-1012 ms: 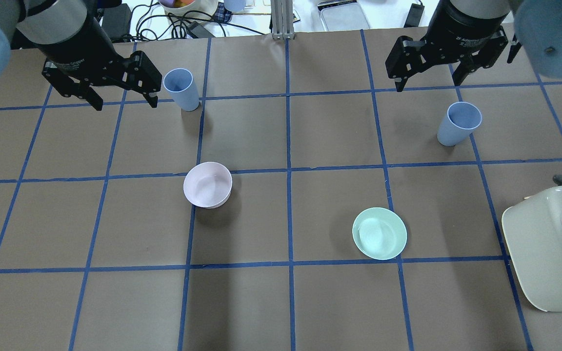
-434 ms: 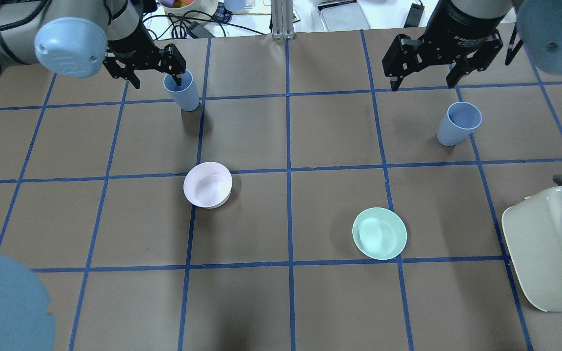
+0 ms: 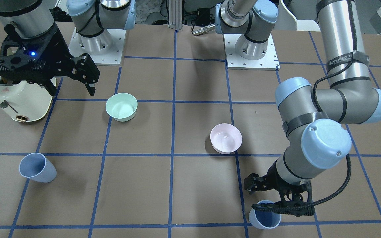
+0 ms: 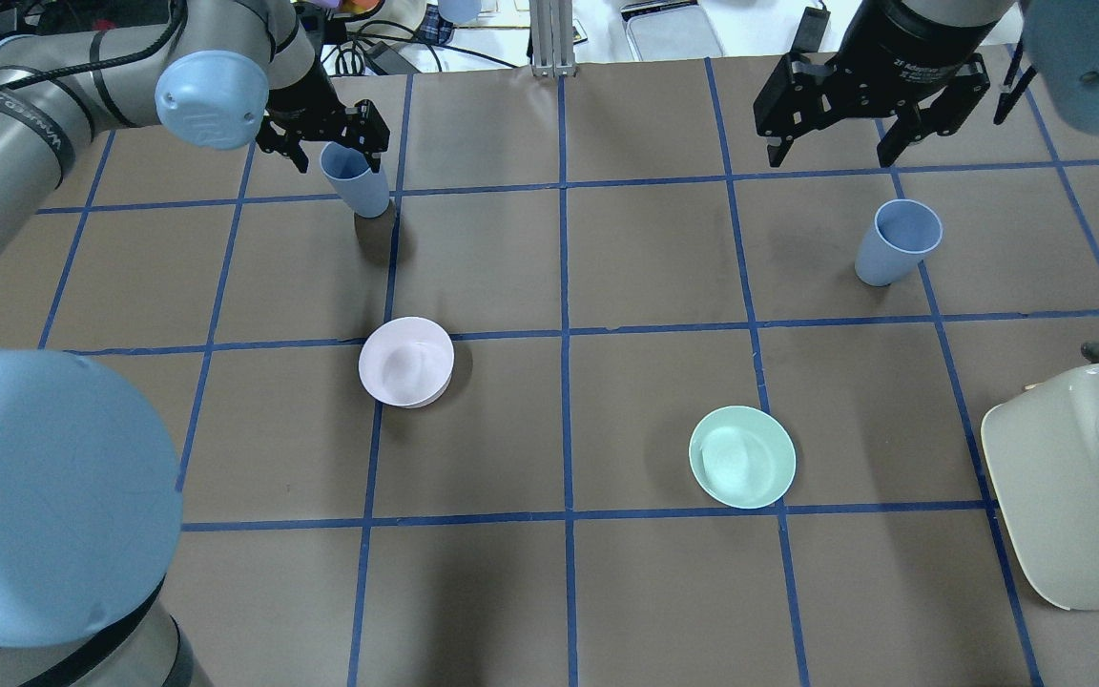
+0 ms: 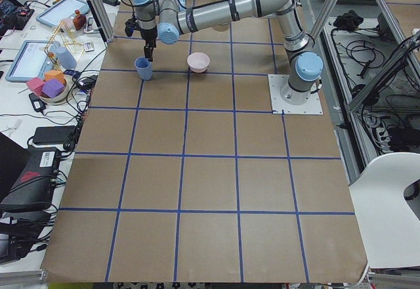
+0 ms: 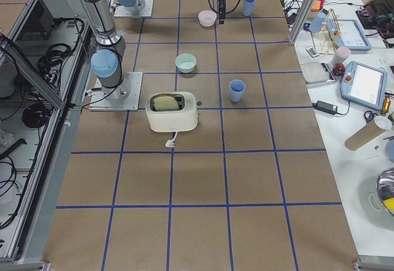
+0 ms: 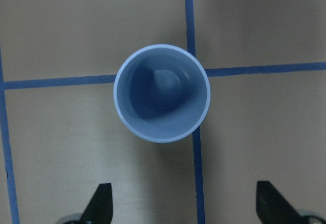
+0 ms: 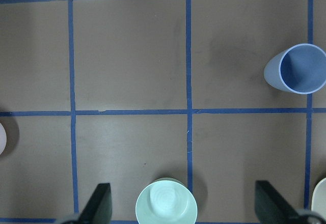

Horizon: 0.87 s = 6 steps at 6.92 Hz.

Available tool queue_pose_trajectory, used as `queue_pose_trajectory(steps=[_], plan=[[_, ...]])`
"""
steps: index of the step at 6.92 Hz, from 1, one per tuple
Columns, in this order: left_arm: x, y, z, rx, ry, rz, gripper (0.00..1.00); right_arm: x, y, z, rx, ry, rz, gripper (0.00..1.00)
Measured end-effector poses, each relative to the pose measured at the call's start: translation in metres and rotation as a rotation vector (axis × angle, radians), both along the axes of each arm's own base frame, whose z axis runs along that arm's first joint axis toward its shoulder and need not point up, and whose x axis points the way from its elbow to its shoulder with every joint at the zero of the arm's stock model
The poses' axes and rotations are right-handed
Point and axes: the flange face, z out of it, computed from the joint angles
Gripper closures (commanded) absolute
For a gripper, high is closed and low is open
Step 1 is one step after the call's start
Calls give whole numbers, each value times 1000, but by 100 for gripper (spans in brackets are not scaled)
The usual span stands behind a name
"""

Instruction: Stack blue cups with both arms

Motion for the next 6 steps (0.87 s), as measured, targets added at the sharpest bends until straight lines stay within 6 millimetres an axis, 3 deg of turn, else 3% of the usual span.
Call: queue_pose_trajectory(steps=[2,3,5,6], plan=[[-14,-10,-17,-44,-5,-25,8,-1,0,0,1,-1,-20,1],[-17,-16,-22,-83,-8,-31,21,-1,0,0,1,-1,-22,1],[-20,-24,-36,-112,-10,-39,89,-1,0,1,0,-1,-22,1],[-21,-24,-40,-110,-16,-40,100,-2,0,0,0,-1,-22,1]])
